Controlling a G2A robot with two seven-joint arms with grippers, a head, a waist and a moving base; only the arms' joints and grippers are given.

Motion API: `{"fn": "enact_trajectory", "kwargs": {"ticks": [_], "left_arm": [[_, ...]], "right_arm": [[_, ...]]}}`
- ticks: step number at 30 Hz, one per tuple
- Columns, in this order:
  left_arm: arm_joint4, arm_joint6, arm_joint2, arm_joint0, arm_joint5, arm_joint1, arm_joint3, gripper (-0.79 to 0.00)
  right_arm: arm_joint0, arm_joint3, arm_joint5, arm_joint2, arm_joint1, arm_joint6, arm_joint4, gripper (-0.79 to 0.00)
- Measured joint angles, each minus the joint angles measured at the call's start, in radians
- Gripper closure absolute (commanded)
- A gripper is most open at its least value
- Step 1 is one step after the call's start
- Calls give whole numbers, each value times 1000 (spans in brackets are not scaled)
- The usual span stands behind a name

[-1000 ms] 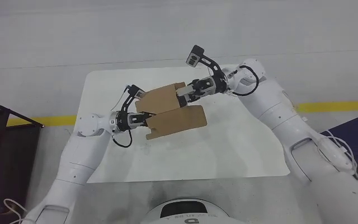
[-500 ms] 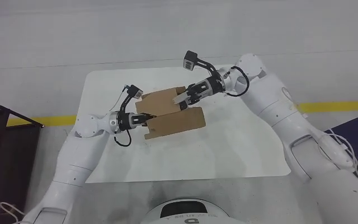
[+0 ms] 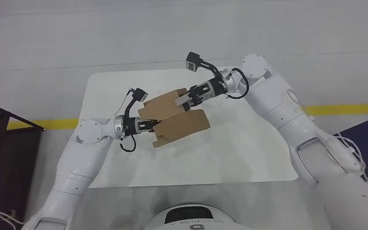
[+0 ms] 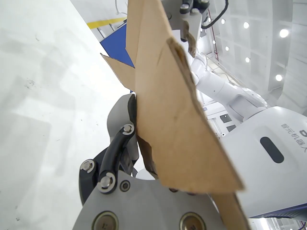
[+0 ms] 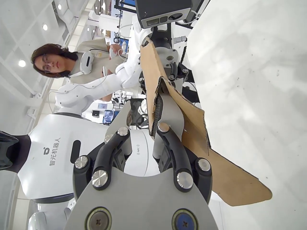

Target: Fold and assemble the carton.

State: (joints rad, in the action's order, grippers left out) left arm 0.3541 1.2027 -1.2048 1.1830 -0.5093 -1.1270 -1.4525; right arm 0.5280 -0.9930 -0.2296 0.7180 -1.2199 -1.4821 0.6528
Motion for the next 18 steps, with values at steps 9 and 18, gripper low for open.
{"fn": "enact_trajectory", "kwargs": {"ticks": [9,18], "left_arm": [[-33,-43,6,-1,-11,4,-7,0],[-76,-138,-8,2,-6,9,9,0]], "right_arm": [[-24,26,21,-13,-15,-33,-34,0],[4,13,-11,51,1,-54,25,0]]}}
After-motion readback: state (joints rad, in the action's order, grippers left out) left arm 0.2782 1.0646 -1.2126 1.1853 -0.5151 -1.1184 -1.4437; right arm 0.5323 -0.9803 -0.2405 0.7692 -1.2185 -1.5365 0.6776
